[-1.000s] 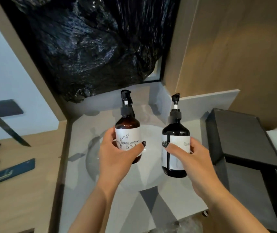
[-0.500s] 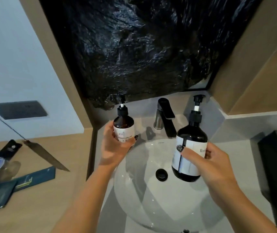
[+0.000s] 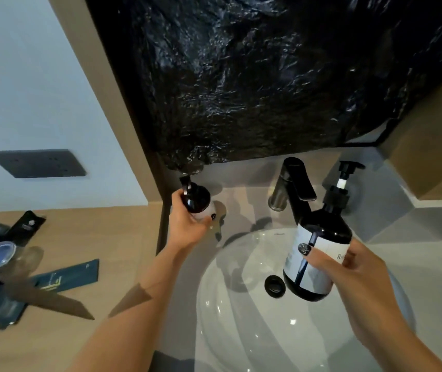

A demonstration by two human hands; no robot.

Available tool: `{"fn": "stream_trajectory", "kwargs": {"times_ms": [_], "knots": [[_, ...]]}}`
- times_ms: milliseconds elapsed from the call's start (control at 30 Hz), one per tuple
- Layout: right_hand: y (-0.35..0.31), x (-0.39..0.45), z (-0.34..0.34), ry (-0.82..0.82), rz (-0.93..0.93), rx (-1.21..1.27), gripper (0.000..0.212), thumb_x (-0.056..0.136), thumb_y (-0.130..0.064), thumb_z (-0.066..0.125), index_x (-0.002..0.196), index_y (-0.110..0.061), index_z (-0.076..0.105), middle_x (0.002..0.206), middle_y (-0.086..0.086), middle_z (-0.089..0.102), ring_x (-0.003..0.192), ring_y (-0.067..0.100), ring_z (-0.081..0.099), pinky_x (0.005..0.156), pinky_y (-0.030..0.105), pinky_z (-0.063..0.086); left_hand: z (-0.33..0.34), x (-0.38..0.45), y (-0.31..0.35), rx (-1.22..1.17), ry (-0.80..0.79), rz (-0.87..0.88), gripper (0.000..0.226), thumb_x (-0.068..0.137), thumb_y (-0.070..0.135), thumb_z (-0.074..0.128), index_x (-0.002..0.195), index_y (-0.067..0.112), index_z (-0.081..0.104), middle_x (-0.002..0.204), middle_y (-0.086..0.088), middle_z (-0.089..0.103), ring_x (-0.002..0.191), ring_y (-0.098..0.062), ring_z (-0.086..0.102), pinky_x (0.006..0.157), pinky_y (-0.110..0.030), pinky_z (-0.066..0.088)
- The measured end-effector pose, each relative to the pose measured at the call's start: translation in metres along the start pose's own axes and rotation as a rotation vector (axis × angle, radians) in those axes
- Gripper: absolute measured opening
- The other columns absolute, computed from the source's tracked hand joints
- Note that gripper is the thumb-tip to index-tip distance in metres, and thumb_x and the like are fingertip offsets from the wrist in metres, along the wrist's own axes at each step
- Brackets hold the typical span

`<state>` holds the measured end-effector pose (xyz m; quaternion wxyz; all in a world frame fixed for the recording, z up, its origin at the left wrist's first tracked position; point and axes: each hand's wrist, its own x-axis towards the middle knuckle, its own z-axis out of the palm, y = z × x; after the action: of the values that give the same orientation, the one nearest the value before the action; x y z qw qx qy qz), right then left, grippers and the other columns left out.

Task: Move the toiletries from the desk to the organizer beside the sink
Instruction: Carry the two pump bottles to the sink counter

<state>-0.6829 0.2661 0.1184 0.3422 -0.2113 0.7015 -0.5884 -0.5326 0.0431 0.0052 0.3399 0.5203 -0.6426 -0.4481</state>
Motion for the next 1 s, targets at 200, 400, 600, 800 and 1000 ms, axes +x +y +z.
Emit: {"fn": "stream_trajectory", "kwargs": {"times_ms": [200, 400, 600, 800, 1000], "knots": [[-0.004, -0.001, -0.009, 0.016, 0.026, -0.056, 0.023, 0.072, -0.005, 0.076, 0.088, -0.023, 0.072, 0.080, -0.003, 0.074, 0.068, 0.006, 0.067, 0.064, 0.026, 0.047, -0.001, 0.007, -0.001, 0.011, 0.003, -0.014, 0.074, 0.070, 0.009, 0.079, 0.131, 0.020, 0.038, 0.113, 0.007, 0.058, 0.103, -0.009, 0.057, 0.084, -0.018, 0.042], [-0.005, 0.002, -0.014, 0.009, 0.045, -0.073, 0.026, 0.072, -0.005, 0.075, 0.091, -0.023, 0.071, 0.081, -0.004, 0.075, 0.072, 0.009, 0.068, 0.064, 0.026, 0.047, -0.001, 0.012, 0.004, 0.042, -0.029, -0.018, 0.078, 0.072, 0.009, 0.080, 0.135, 0.020, 0.036, 0.117, 0.010, 0.050, 0.108, -0.007, 0.048, 0.091, -0.020, 0.038], [0.000, 0.006, -0.022, -0.005, 0.039, -0.088, 0.029, 0.070, -0.005, 0.077, 0.093, -0.022, 0.072, 0.082, -0.003, 0.075, 0.076, 0.013, 0.068, 0.067, 0.026, 0.047, 0.005, 0.014, 0.005, 0.032, -0.024, -0.034, 0.078, 0.074, 0.007, 0.078, 0.137, 0.022, 0.035, 0.118, 0.011, 0.049, 0.111, -0.005, 0.046, 0.095, -0.021, 0.037], [0.004, 0.005, -0.035, 0.024, 0.021, -0.066, 0.032, 0.070, -0.003, 0.078, 0.093, -0.025, 0.072, 0.081, -0.008, 0.074, 0.071, 0.005, 0.066, 0.068, 0.026, 0.046, 0.011, 0.015, 0.003, 0.037, -0.017, -0.053, 0.082, 0.076, 0.008, 0.076, 0.141, 0.024, 0.030, 0.119, 0.012, 0.048, 0.113, -0.007, 0.046, 0.098, -0.026, 0.038], [0.003, 0.004, -0.048, 0.010, -0.003, -0.040, 0.034, 0.070, 0.000, 0.078, 0.093, -0.024, 0.072, 0.085, -0.006, 0.075, 0.078, 0.006, 0.068, 0.071, 0.025, 0.047, 0.016, 0.015, 0.003, 0.053, -0.001, -0.083, 0.085, 0.077, 0.007, 0.074, 0.144, 0.024, 0.025, 0.135, 0.000, 0.050, 0.122, -0.017, 0.048, 0.099, -0.028, 0.036]]}}
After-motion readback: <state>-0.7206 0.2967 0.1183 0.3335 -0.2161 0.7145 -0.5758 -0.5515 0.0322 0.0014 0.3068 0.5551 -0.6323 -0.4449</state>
